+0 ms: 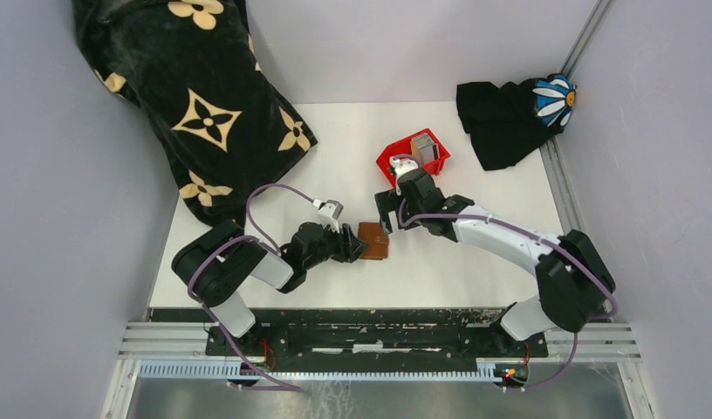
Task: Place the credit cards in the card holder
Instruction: Move the card holder to the center of the board, then open the card holder at the center of the board.
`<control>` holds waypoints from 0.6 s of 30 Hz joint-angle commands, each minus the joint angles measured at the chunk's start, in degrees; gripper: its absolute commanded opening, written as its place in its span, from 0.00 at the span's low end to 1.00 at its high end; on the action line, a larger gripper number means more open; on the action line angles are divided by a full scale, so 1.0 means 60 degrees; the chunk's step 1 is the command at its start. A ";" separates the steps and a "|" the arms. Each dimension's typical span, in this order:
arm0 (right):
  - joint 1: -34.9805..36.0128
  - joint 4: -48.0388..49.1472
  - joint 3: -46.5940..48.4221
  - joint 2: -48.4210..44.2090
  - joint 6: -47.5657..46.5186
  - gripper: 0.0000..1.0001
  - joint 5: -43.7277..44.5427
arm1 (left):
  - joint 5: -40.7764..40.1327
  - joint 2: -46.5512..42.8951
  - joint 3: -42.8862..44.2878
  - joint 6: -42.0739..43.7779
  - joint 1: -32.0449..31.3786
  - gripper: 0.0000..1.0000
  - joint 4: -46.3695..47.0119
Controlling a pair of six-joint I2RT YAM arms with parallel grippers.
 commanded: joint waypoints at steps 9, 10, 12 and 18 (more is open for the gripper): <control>0.0702 0.0222 0.1802 -0.0148 0.0064 0.94 0.2721 | 0.0173 0.0509 0.0169 -0.0817 0.0024 0.44 0.0897; 0.0715 0.0392 0.1782 -0.0115 0.0061 0.91 0.2546 | 0.0135 0.0535 0.0142 -0.0921 0.0024 0.43 0.0974; 0.0844 0.0914 0.1344 -0.0268 0.0044 0.80 0.2704 | 0.0097 0.0634 0.0069 -0.1143 0.0030 0.41 0.1185; 0.1662 -0.0785 0.1901 0.0303 0.0037 0.68 0.4609 | 0.0154 0.1216 -0.0093 -0.1835 0.0024 0.33 0.2012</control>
